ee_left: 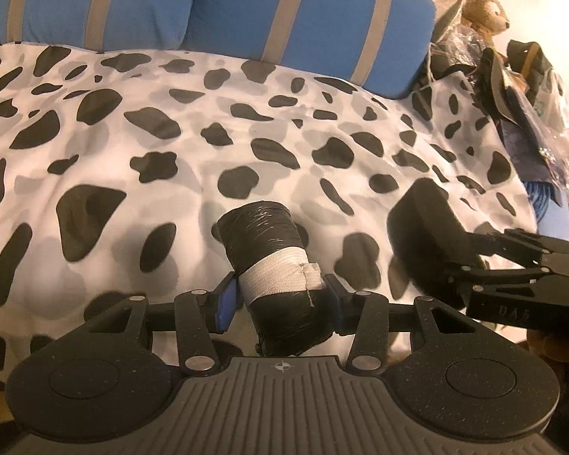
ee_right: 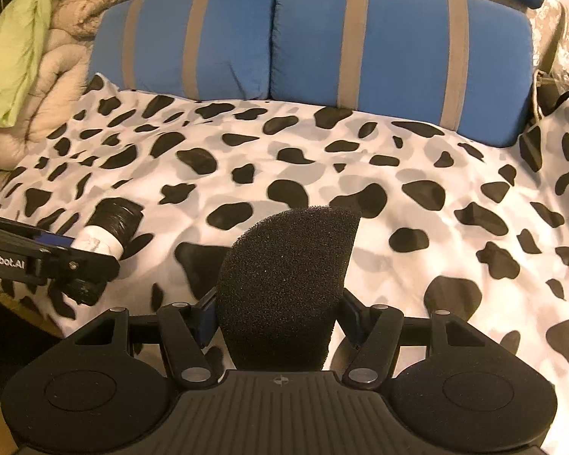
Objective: Organize soft objects
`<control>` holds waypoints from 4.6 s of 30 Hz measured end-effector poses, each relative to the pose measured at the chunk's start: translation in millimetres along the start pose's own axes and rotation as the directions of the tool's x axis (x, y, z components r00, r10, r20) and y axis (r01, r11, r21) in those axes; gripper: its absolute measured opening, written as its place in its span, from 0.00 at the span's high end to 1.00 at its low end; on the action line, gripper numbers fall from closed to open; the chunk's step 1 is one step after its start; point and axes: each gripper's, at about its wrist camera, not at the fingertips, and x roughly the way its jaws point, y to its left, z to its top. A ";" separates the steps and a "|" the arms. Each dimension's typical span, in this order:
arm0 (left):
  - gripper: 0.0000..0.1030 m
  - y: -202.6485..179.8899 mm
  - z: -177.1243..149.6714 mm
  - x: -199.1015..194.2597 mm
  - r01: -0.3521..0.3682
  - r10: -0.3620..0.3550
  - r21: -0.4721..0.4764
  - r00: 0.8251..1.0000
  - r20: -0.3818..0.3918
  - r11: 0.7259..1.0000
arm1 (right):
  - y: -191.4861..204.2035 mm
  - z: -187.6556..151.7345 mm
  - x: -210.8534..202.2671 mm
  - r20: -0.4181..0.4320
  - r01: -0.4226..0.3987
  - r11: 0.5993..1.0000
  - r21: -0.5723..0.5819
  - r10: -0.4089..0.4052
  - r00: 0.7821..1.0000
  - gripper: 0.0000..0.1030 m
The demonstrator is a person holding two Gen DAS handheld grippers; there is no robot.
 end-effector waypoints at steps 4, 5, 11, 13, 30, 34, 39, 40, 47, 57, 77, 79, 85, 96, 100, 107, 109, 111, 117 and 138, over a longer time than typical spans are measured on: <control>0.56 -5.5 -17.0 -6.5 -0.007 0.007 0.006 1.000 -0.012 1.000 | 4.2 -7.9 -11.7 0.007 -0.016 1.000 0.007 0.016 1.000 0.36; 0.56 -7.6 -22.0 -7.7 -0.008 0.008 0.011 1.000 -0.019 1.000 | 5.2 -9.8 -14.3 0.006 -0.022 1.000 0.009 0.022 1.000 0.36; 0.56 -19.8 -47.5 -12.4 -0.016 0.019 0.045 0.998 -0.060 0.999 | 19.5 -27.5 -32.0 -0.012 -0.053 0.999 -0.004 0.053 0.999 0.36; 0.56 -24.8 -55.6 -13.0 -0.022 0.026 0.051 0.997 -0.076 0.998 | 25.2 -33.1 -36.5 -0.021 -0.063 0.998 -0.016 0.063 0.998 0.36; 0.56 -41.7 -101.7 -18.6 -0.081 0.099 0.088 0.970 -0.220 0.993 | 67.4 -84.6 -58.4 -0.180 -0.127 0.984 -0.121 0.104 0.978 0.37; 0.56 -35.7 -103.2 -18.8 -0.089 0.103 0.070 0.965 -0.241 0.994 | 68.5 -89.0 -57.7 -0.213 -0.122 0.987 -0.108 0.097 0.972 0.42; 0.56 -33.8 -103.4 -18.9 -0.080 0.094 0.065 0.963 -0.254 0.995 | 69.1 -90.8 -53.1 -0.249 -0.122 0.987 -0.103 0.093 0.964 0.42; 0.55 -34.0 -103.2 -18.2 -0.079 0.093 0.065 0.962 -0.256 0.995 | 70.3 -90.9 -52.2 -0.256 -0.132 0.986 -0.106 0.101 0.961 0.41; 0.53 -30.8 -103.0 -13.3 -0.075 0.086 0.049 0.954 -0.288 0.996 | 76.6 -93.6 -41.7 -0.313 -0.149 0.981 -0.127 0.103 0.944 0.29; 0.16 -24.6 -99.8 -11.7 -0.117 0.114 0.007 0.949 -0.293 0.993 | 66.1 -92.7 -39.4 -0.345 -0.123 0.989 -0.083 0.087 0.935 0.00; 0.00 -28.5 -104.5 -29.6 -0.194 0.185 -0.011 0.951 -0.248 0.981 | 54.5 -98.7 -48.8 -0.400 0.069 0.998 0.005 -0.061 0.914 0.00; 0.00 -30.4 -108.6 -30.4 -0.202 0.191 -0.015 0.945 -0.264 0.979 | 51.7 -101.1 -50.2 -0.418 0.100 0.994 0.040 -0.074 0.906 0.00; 0.00 -31.3 -118.0 -32.5 -0.249 0.234 -0.014 0.925 -0.299 0.968 | 47.7 -112.5 -52.7 -0.475 0.184 0.980 0.081 -0.124 0.871 0.00; 0.00 -29.5 -121.7 -9.0 -0.274 0.260 0.021 0.881 -0.396 0.961 | 40.6 -125.5 -40.7 -0.562 0.227 0.969 0.100 -0.133 0.817 0.00; 0.00 -29.2 -121.1 -5.0 -0.271 0.254 0.017 0.878 -0.405 0.963 | 42.6 -126.3 -37.1 -0.573 0.221 0.972 0.086 -0.133 0.809 0.00; 0.00 -29.9 -121.5 -2.0 -0.270 0.252 0.014 0.876 -0.411 0.963 | 44.8 -127.4 -33.5 -0.583 0.215 0.975 0.065 -0.138 0.800 0.00; 0.00 -30.6 -121.2 -2.1 -0.269 0.252 0.016 0.878 -0.407 0.963 | 44.9 -127.0 -33.6 -0.582 0.213 0.975 0.065 -0.137 0.802 0.00; 0.00 -30.4 -121.3 -2.5 -0.267 0.251 0.016 0.879 -0.406 0.963 | 44.9 -126.8 -33.7 -0.581 0.214 0.975 0.067 -0.136 0.802 0.00; 0.00 -32.1 -119.7 -3.5 -0.263 0.250 0.024 0.884 -0.394 0.965 | 46.0 -126.3 -33.3 -0.579 0.209 0.976 0.063 -0.135 0.804 0.00; 0.00 -40.9 -121.9 -2.3 -0.253 0.264 0.081 0.884 -0.386 0.964 | 47.3 -125.9 -33.1 -0.579 0.209 0.976 0.063 -0.135 0.804 0.00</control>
